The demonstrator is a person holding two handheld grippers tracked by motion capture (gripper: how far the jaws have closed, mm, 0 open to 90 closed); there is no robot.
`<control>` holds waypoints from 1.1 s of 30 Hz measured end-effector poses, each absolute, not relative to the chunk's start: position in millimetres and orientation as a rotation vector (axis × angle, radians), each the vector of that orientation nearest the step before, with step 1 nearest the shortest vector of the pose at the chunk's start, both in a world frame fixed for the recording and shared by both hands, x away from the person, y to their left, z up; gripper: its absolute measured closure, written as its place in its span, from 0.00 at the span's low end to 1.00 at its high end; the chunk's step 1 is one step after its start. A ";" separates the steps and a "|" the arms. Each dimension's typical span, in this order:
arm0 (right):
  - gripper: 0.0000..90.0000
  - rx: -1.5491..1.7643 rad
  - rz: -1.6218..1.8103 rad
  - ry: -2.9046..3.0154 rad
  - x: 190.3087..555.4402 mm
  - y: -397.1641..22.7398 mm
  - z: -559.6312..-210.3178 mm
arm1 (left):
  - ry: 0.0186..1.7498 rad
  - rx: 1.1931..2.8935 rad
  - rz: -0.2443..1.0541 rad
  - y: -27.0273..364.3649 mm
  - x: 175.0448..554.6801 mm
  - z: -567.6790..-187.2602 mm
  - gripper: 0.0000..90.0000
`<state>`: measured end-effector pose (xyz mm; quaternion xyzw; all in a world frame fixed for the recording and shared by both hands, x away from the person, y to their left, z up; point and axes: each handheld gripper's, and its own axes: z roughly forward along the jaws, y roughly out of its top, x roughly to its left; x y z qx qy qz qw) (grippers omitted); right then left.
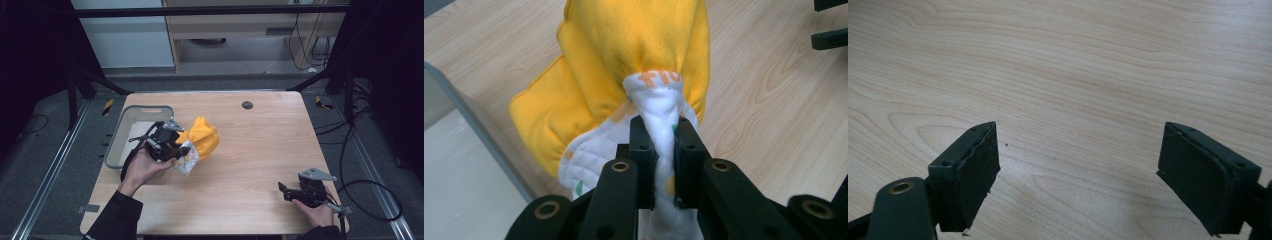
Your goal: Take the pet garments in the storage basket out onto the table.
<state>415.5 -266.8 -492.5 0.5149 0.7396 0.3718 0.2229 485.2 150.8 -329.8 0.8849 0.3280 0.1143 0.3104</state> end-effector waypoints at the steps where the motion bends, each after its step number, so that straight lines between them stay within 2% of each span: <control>1: 0.18 1.423 1.026 2.042 415.5 -266.8 -492.5 | 0.863 2.338 0.300 148.9 485.2 -330.8 0.91; 33: 0.18 1.418 1.019 2.048 415.3 -266.5 -492.8 | 0.787 2.413 0.207 99.5 491.0 -370.5 0.91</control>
